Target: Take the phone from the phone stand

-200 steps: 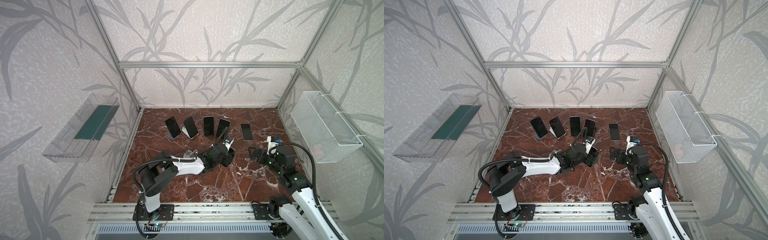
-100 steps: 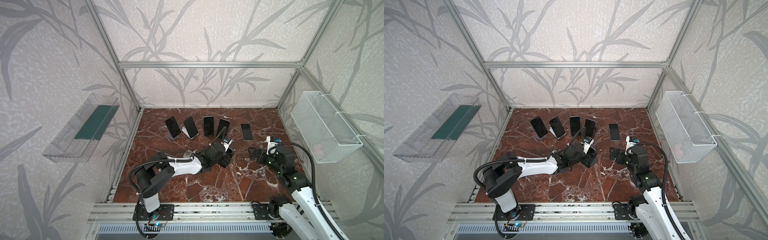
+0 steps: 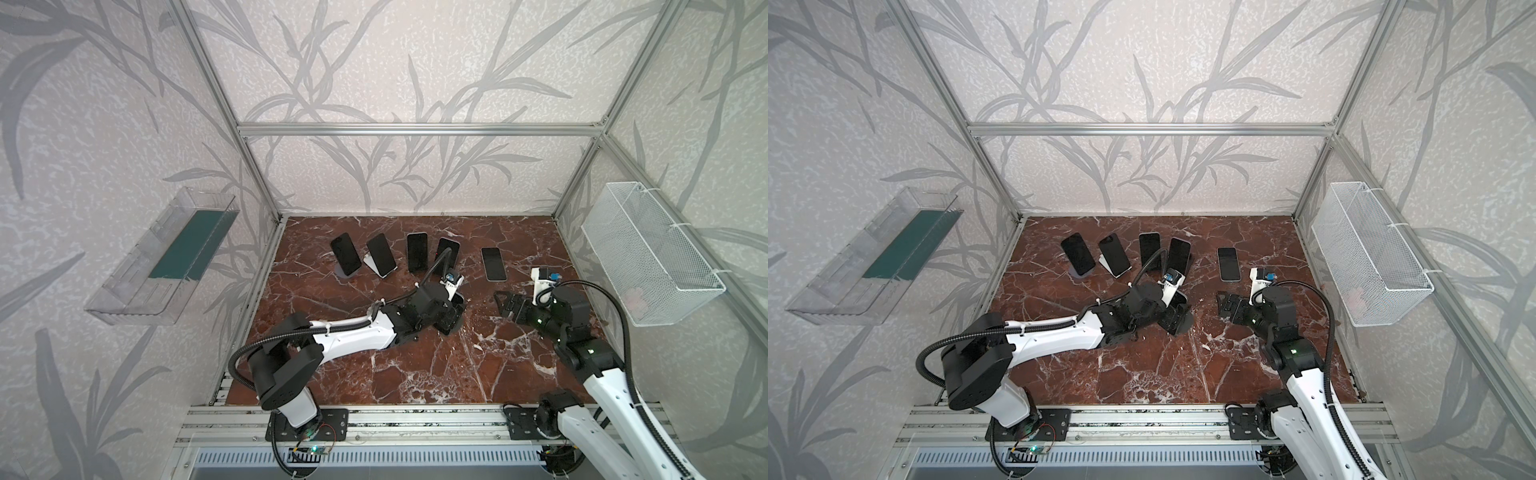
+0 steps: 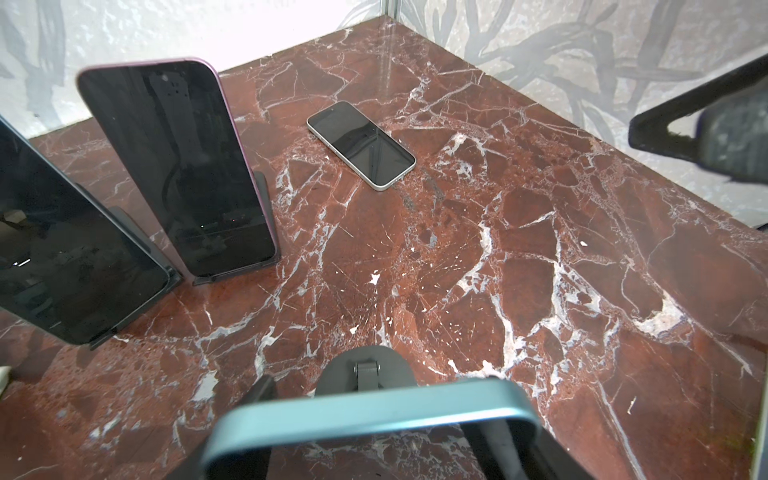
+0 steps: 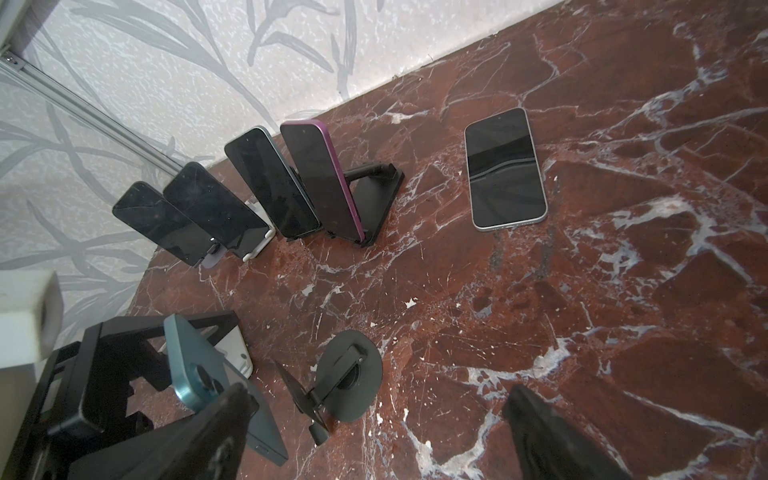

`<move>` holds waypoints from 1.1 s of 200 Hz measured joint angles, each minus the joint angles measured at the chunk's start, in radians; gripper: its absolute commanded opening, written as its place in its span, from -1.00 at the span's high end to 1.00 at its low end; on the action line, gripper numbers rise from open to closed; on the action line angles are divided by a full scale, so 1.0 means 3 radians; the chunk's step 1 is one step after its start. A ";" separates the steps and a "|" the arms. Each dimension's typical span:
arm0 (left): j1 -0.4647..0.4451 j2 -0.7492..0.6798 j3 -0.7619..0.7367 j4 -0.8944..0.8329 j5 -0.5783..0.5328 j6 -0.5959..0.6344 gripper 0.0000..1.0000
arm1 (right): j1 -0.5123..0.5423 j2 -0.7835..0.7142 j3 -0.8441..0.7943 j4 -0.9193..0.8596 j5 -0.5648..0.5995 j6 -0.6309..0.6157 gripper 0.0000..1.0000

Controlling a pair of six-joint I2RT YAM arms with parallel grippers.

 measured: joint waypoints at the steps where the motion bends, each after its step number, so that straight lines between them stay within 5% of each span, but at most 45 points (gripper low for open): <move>1: -0.0001 -0.0003 0.0004 -0.0009 -0.0001 -0.0005 0.19 | 0.0000 0.0000 0.0009 -0.0005 0.0000 0.0001 -0.91; 109: -0.0786 0.0356 0.1518 -0.0935 -0.0933 -0.0746 0.46 | -0.0078 0.0516 0.2223 -0.0581 0.0535 0.0095 -0.89; 143: -0.0937 0.0940 0.1858 -0.1186 -0.1133 -0.1184 0.57 | -0.0078 0.0439 0.2421 -0.0682 0.0760 0.0028 -0.89; 220: -0.0949 0.2221 0.3578 -0.2247 -0.1333 -0.2169 0.79 | -0.0078 0.0291 0.2434 -0.0932 0.0909 -0.0001 -0.89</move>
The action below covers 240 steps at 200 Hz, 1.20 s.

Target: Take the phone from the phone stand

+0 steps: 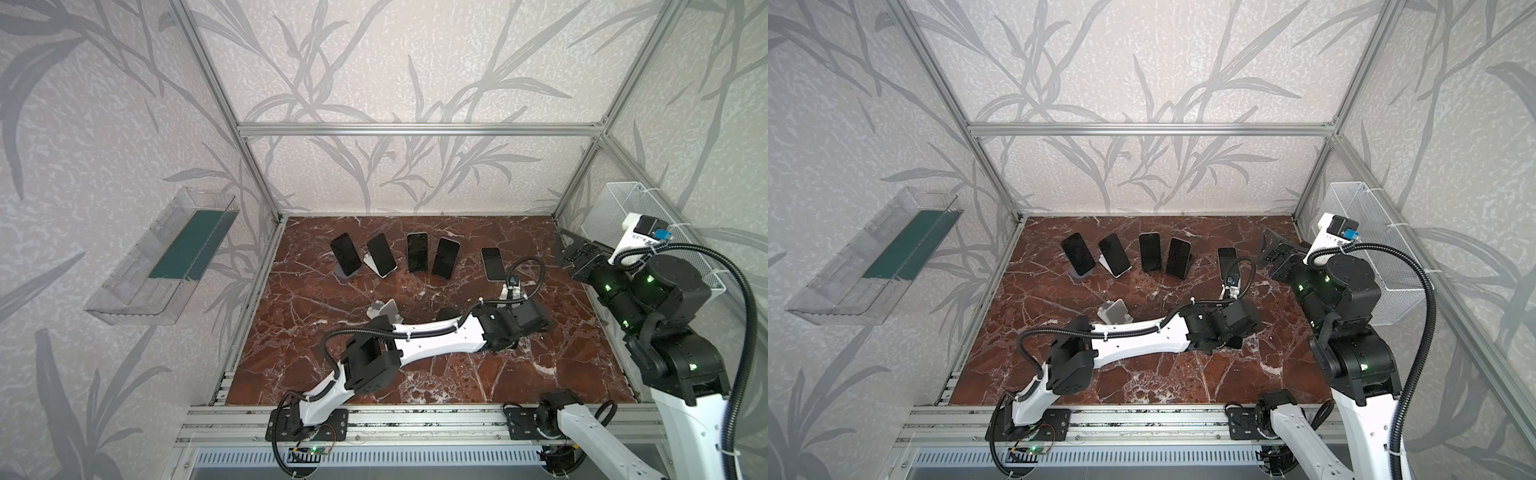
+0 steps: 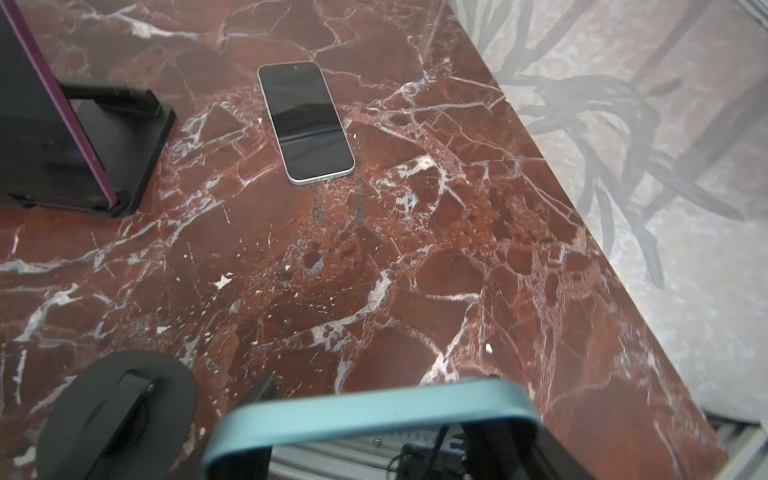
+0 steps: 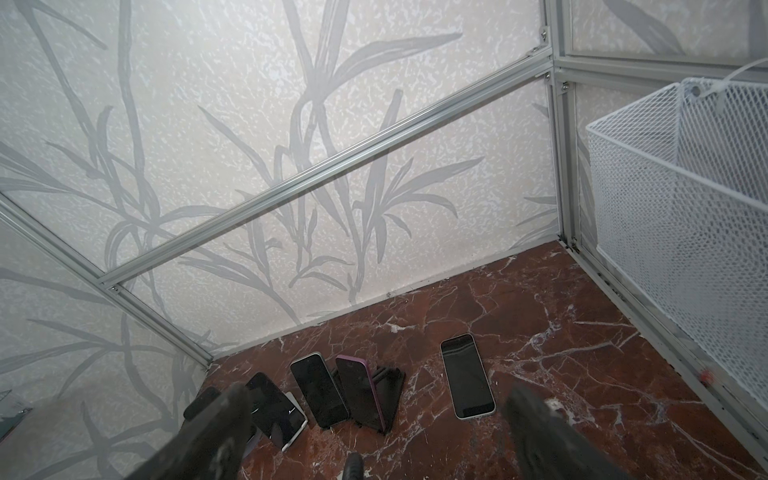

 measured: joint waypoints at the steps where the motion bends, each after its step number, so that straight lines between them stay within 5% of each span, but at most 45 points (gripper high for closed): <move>1: 0.0000 0.0013 0.0039 -0.0017 -0.0005 -0.0010 0.79 | 0.0000 -0.0004 -0.0004 0.0000 0.0000 0.0000 -0.89; 68: 0.0148 0.0945 0.1310 -0.0636 0.0028 -0.0540 0.85 | -0.0010 -0.0111 -0.0277 0.0081 -0.0086 0.0006 -0.90; 140: 0.0426 0.1183 0.1456 -0.0787 0.0267 -0.0669 0.86 | -0.0010 -0.0212 -0.0357 0.0568 -0.0577 0.0011 -0.92; 240: 0.0535 0.1342 0.1602 -0.0776 0.0651 -0.0532 0.72 | -0.0010 -0.0308 -0.0895 0.0739 -0.0655 0.0033 -0.93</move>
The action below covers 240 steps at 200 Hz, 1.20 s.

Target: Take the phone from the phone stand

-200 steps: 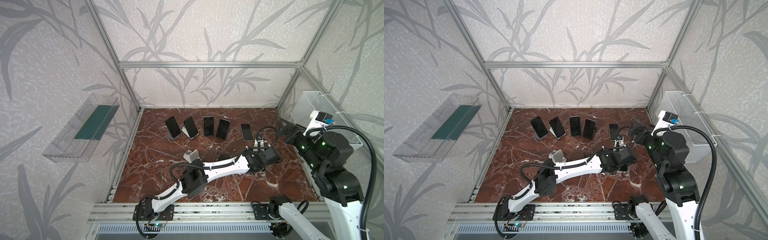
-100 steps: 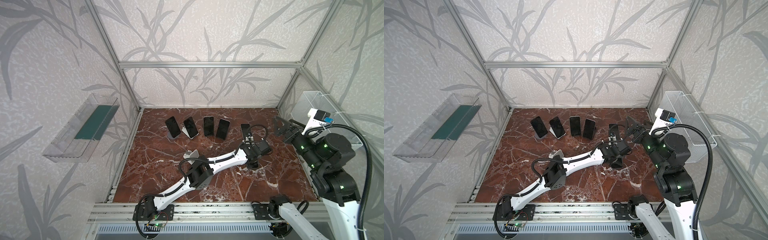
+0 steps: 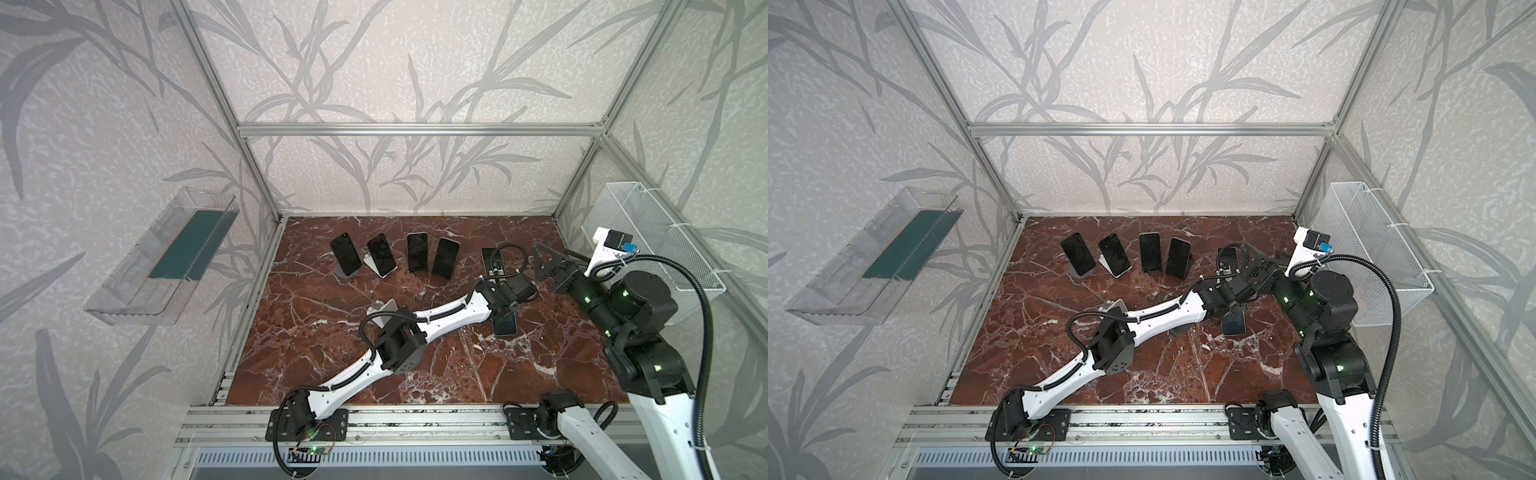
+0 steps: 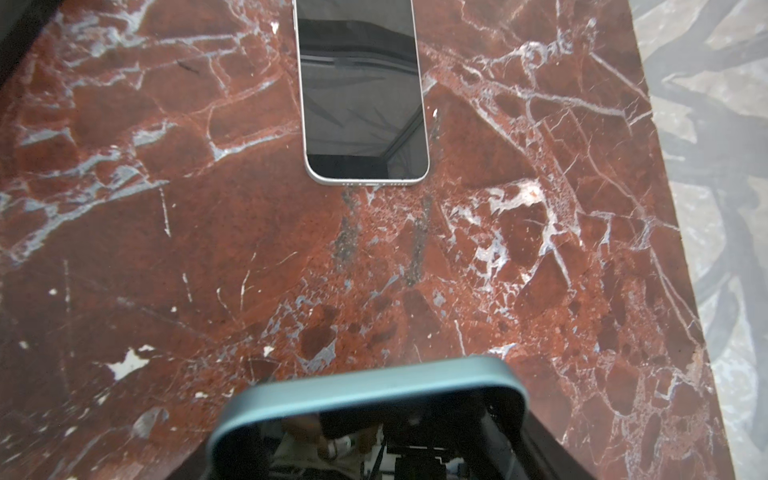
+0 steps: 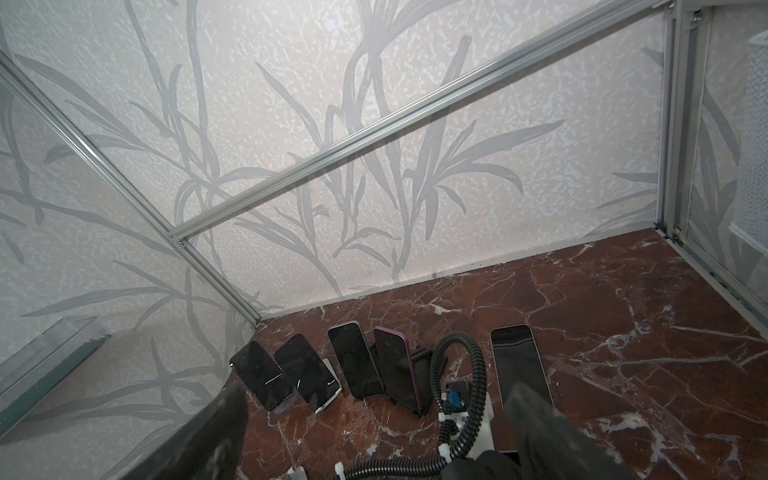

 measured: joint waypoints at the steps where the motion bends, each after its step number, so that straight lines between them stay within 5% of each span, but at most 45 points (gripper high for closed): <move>1: 0.0000 0.0000 0.0000 -0.0003 -0.0001 0.0000 0.71 | 0.0000 0.0000 0.0000 0.0003 -0.0001 0.0001 -0.94; 68: 0.0000 0.0038 -0.0061 -0.0154 0.0014 0.0009 0.65 | 0.0000 -0.0062 -0.0130 0.0109 -0.0130 0.0043 -0.94; 240: 0.0034 -0.0020 -0.0371 0.0165 0.0065 0.0188 0.10 | 0.0000 -0.0296 -0.0345 -0.0023 -0.0086 -0.0095 -0.98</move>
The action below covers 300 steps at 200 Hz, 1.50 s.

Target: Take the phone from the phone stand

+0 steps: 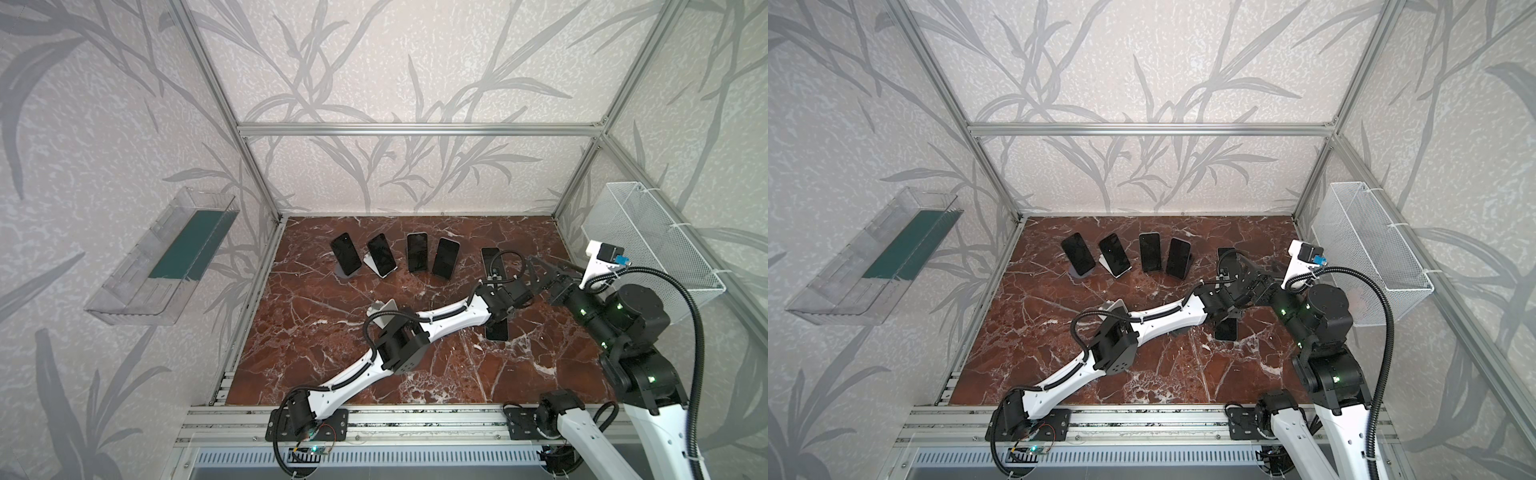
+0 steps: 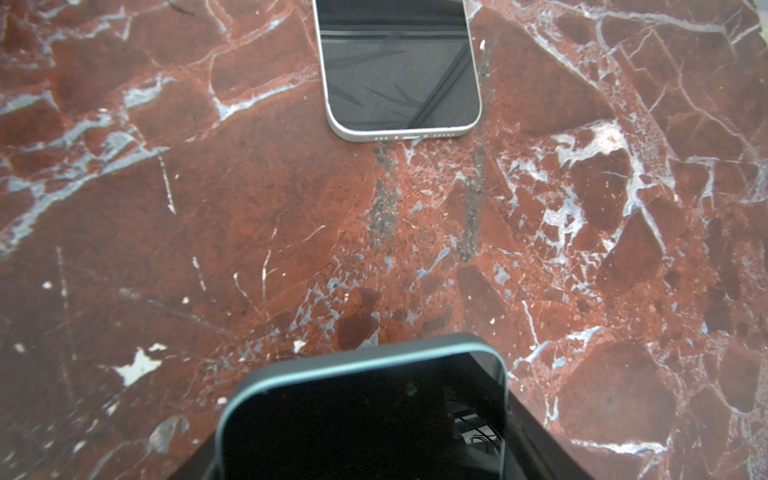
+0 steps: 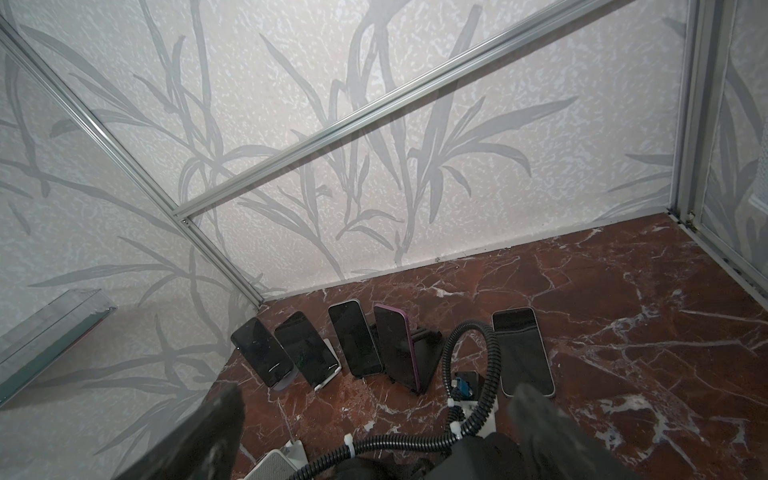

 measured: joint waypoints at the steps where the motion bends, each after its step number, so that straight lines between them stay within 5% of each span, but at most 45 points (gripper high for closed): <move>1: 0.0000 -0.0011 -0.0022 0.0017 0.0004 0.0001 0.09 | 0.0000 -0.0004 0.0003 -0.0009 0.0004 -0.0005 -0.98; 211: 0.0080 -0.0203 -0.0422 0.0484 0.0399 0.0437 -0.38 | 0.0000 -0.0169 0.0366 -0.0529 0.0298 -0.0362 -1.00; 241: 0.0084 -0.0214 -0.0436 0.0496 0.0464 0.0484 -0.77 | 0.0000 -0.0151 0.0365 -0.0534 0.0323 -0.0362 -0.98; 300: 0.0104 -0.0235 -0.0458 0.0514 0.0532 0.0530 -0.72 | 0.0000 -0.0118 0.0352 -0.0534 0.0324 -0.0362 -0.98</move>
